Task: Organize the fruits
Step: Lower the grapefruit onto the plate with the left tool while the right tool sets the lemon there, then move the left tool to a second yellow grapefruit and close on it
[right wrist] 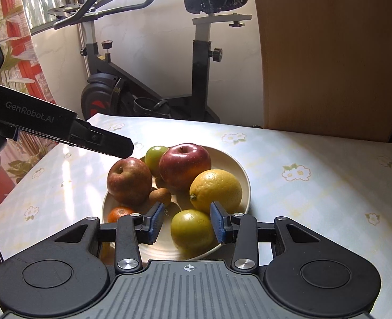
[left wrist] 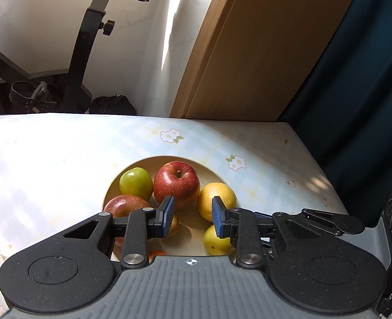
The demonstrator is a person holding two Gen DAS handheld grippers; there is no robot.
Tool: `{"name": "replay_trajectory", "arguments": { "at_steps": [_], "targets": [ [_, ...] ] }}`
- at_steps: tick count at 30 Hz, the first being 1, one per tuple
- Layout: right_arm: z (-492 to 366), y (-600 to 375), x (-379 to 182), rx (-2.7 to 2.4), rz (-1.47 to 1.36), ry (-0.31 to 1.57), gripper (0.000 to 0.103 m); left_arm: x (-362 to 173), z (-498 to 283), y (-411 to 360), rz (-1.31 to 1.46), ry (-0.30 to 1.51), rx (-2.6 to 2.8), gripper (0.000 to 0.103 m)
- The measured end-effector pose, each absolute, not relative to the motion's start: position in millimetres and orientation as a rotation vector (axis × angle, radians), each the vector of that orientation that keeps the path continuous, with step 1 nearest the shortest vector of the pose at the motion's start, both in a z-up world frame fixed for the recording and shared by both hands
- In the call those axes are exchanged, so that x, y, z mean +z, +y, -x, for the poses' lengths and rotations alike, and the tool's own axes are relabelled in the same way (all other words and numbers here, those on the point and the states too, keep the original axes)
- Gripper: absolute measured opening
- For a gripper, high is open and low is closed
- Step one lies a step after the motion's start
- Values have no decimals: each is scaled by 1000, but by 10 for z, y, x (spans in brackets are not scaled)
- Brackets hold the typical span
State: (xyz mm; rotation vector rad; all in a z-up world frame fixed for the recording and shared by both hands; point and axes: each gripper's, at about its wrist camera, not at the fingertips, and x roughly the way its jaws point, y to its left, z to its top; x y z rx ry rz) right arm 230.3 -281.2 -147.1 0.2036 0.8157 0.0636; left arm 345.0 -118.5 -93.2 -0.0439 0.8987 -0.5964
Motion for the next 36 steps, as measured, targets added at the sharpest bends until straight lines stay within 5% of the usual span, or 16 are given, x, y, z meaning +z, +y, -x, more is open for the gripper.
{"name": "replay_trajectory", "arguments": {
  "at_steps": [24, 36],
  "targets": [
    [-1446, -2125, -1618, 120, -213, 941, 36, -1254, -2466, -406, 99, 892, -452, 34],
    [-1423, -1809, -1656, 210, -105, 1000, 36, -1668, -2439, -99, 368, 1015, -499, 34]
  ]
}}
